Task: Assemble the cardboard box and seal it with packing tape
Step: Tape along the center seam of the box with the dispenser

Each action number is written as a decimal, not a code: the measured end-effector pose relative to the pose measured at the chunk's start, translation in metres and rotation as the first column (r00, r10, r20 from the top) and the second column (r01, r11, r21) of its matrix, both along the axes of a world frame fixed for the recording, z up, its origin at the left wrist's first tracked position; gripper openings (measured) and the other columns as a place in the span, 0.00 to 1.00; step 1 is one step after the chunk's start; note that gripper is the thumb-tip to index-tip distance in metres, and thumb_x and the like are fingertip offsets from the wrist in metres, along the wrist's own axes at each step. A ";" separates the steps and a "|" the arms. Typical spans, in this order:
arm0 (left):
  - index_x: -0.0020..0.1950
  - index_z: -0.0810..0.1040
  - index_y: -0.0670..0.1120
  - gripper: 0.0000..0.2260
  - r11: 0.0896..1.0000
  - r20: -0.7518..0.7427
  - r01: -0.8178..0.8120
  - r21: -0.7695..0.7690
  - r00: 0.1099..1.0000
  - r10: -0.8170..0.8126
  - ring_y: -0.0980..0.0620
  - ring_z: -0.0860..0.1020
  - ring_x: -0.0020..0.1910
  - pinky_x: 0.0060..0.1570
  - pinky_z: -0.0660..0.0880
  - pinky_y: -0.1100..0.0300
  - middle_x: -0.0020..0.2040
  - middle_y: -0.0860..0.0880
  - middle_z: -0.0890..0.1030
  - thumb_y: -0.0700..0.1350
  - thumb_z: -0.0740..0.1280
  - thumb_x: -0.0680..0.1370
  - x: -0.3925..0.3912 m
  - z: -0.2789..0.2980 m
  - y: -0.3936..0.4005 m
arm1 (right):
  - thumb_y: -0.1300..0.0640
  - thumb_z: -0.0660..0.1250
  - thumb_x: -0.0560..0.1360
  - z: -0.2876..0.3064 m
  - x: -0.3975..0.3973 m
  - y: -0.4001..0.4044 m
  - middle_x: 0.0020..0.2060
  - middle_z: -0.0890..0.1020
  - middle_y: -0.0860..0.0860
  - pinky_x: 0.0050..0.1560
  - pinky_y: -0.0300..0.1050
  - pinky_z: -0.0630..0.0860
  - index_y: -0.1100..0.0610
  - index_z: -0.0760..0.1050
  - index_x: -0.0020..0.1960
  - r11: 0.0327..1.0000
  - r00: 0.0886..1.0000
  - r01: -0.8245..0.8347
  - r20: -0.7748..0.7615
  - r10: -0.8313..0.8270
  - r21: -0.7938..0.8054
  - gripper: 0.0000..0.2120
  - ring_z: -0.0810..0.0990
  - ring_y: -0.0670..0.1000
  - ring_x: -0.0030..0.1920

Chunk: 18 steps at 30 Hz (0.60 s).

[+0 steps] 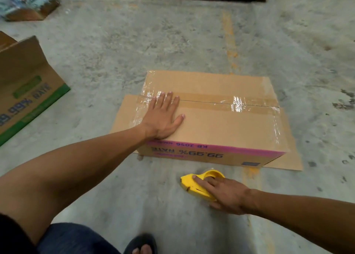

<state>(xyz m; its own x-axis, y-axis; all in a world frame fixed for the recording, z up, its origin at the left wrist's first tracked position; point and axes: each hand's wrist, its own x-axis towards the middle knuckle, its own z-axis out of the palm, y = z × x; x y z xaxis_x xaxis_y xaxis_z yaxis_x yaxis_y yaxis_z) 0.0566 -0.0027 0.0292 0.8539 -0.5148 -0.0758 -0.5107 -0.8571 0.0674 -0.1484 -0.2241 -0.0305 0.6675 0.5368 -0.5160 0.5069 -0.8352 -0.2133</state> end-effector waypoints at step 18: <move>0.80 0.40 0.48 0.35 1.000 0.040 0.019 -0.005 0.999 -0.019 0.42 0.39 0.79 0.76 0.38 0.44 0.80 0.44 0.41 0.66 0.39 0.78 -0.026 -0.002 0.009 | 0.48 0.65 0.77 0.062 0.040 0.050 0.61 0.79 0.57 0.54 0.43 0.74 0.48 0.59 0.77 0.992 0.938 0.130 -0.325 -0.121 0.005 0.31 0.78 0.57 0.59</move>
<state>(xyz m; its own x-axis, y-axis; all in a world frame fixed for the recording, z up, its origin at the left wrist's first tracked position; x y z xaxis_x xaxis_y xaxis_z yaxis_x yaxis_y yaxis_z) 0.0304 0.0063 0.0272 0.8464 -0.5312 -0.0384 -0.5292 -0.8469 0.0513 -0.1082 -0.1739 0.0317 0.5295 0.4755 -0.7025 0.2985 -0.8796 -0.3704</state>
